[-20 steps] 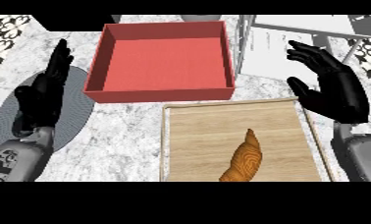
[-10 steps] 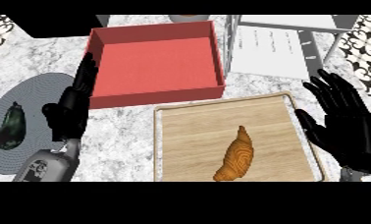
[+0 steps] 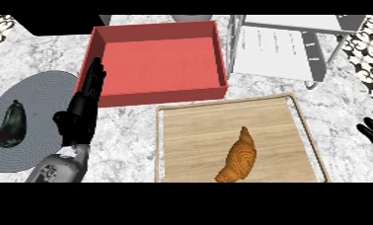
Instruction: Pick the croissant from the tray and place it in the tiered basket
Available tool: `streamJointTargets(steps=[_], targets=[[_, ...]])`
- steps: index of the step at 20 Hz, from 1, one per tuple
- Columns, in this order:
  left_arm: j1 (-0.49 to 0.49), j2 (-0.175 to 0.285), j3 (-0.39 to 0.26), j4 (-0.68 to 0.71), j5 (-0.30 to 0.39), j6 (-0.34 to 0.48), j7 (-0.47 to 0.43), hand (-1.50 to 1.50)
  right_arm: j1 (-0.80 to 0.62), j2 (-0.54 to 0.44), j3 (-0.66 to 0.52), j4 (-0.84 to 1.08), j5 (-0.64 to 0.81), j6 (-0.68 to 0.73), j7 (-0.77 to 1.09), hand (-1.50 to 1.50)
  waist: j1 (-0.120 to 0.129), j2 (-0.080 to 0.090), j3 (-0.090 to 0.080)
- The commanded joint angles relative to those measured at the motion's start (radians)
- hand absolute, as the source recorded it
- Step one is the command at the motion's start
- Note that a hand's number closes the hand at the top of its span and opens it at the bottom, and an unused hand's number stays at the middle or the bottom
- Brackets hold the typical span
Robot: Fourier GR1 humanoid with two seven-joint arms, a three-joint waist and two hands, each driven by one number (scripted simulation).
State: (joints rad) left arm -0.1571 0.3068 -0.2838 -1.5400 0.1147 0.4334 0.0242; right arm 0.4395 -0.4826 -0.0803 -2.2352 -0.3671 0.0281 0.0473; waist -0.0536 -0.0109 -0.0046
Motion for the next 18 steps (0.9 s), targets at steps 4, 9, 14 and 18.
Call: streamJointTargets(steps=[4,9,14,18], targets=[[-0.002,0.013,-0.002,-0.007,-0.004,-0.020,-0.004,0.00,0.100,-0.321,-0.055,-0.241,0.318,0.070,0.253,-1.50,0.024,0.006,-0.007],[-0.004,-0.024,-0.033,-0.023,-0.013,-0.007,0.012,0.00,0.110,-0.473,-0.059,-0.428,0.408,0.127,0.530,-1.50,0.037,0.007,-0.007],[-0.019,-0.036,-0.055,-0.002,-0.026,-0.025,0.010,0.00,-0.036,-0.574,0.033,-0.462,0.376,0.119,0.816,-1.50,0.078,0.018,-0.005],[-0.073,-0.057,-0.065,0.006,-0.042,-0.019,0.036,0.00,-0.189,-0.625,0.130,-0.467,0.322,0.099,0.989,-1.50,0.097,0.020,-0.006]])
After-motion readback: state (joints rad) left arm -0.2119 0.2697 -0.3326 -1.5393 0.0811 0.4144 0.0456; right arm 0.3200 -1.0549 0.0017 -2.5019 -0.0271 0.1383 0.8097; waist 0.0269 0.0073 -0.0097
